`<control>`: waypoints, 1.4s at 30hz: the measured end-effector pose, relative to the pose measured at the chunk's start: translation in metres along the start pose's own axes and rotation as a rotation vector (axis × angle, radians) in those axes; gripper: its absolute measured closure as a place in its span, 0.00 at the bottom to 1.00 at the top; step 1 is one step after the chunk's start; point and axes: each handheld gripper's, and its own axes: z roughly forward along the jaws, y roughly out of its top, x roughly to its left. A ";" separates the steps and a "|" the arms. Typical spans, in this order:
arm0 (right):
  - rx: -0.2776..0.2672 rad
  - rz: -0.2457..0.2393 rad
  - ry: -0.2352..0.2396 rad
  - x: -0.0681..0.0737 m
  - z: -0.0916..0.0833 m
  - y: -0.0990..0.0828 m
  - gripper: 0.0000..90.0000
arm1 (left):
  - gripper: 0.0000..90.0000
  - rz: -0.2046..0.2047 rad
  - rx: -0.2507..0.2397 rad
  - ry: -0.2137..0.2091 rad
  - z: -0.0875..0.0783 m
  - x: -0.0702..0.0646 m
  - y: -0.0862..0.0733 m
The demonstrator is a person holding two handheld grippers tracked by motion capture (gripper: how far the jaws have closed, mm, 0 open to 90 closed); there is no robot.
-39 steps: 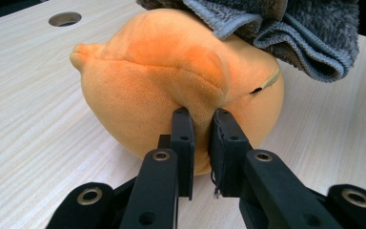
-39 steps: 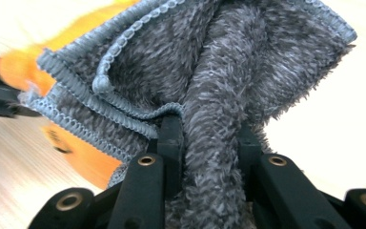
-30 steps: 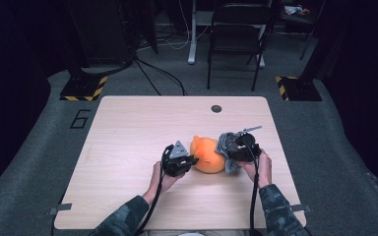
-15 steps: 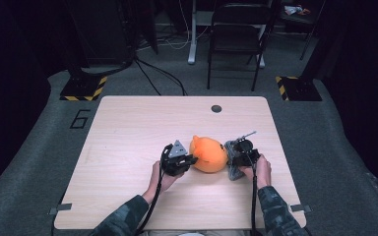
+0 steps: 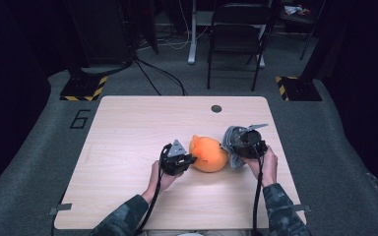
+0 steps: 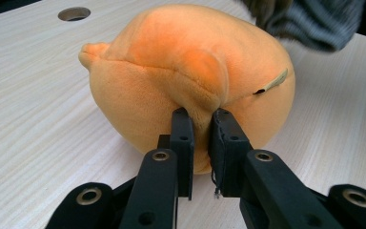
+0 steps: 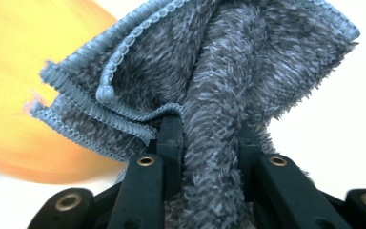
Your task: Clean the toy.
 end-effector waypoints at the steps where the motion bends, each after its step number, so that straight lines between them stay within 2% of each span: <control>1: -0.035 0.002 0.028 0.003 -0.006 0.002 0.79 | 0.89 -0.001 -0.001 0.000 0.000 0.000 0.000; 3: -0.059 -0.011 0.085 0.013 -0.013 0.006 0.79 | 0.89 -0.002 -0.004 -0.001 0.000 0.000 0.000; 5: -0.052 -0.043 0.122 0.023 -0.010 0.007 0.79 | 0.89 -0.002 -0.003 -0.001 0.000 0.000 0.000; 6: -0.012 -0.084 0.119 0.032 -0.001 0.006 0.79 | 0.88 0.000 -0.002 0.000 0.000 0.000 0.000; 7: -0.012 -0.084 0.119 0.032 -0.001 0.006 0.79 | 0.88 0.002 0.000 0.001 0.000 0.000 0.000; 8: 0.004 -0.092 0.108 0.036 0.008 0.003 0.79 | 0.87 0.004 0.002 0.002 0.000 0.000 0.000; 11: -0.001 -0.070 0.116 0.033 0.010 0.002 0.79 | 0.83 0.009 0.004 0.006 -0.001 0.000 0.000; 12: -0.004 -0.057 0.122 0.031 0.011 0.002 0.79 | 0.75 0.018 0.025 0.008 -0.002 0.000 0.001; 15: -0.012 -0.054 0.104 0.031 0.013 0.001 0.79 | 0.67 0.030 0.052 0.025 -0.003 -0.003 0.002; 19: -0.021 -0.043 0.107 0.028 0.016 0.001 0.79 | 0.56 0.072 0.093 0.054 0.000 -0.007 0.000; 22: -0.021 -0.051 0.101 0.029 0.016 0.001 0.79 | 0.50 0.057 0.075 0.060 0.007 -0.008 -0.003; 24: -0.022 -0.052 0.099 0.028 0.016 0.000 0.79 | 0.52 0.062 0.063 0.056 0.010 -0.008 -0.003; 27: -0.019 -0.043 0.104 0.028 0.017 -0.001 0.79 | 0.67 0.078 0.041 0.064 0.012 -0.011 -0.006; 31: -0.025 -0.040 0.103 0.028 0.017 -0.001 0.79 | 0.83 0.075 0.033 0.059 0.012 -0.008 -0.005; 35: -0.046 -0.047 0.094 0.028 0.011 0.002 0.79 | 0.90 0.032 0.016 0.044 0.010 -0.007 -0.002; 37: -0.061 -0.041 0.088 0.029 0.005 0.004 0.79 | 0.91 0.008 0.009 0.018 0.007 -0.005 0.000; 42: -0.109 -0.058 0.110 0.036 -0.009 0.011 0.79 | 0.92 -0.035 -0.014 -0.028 -0.002 -0.005 0.005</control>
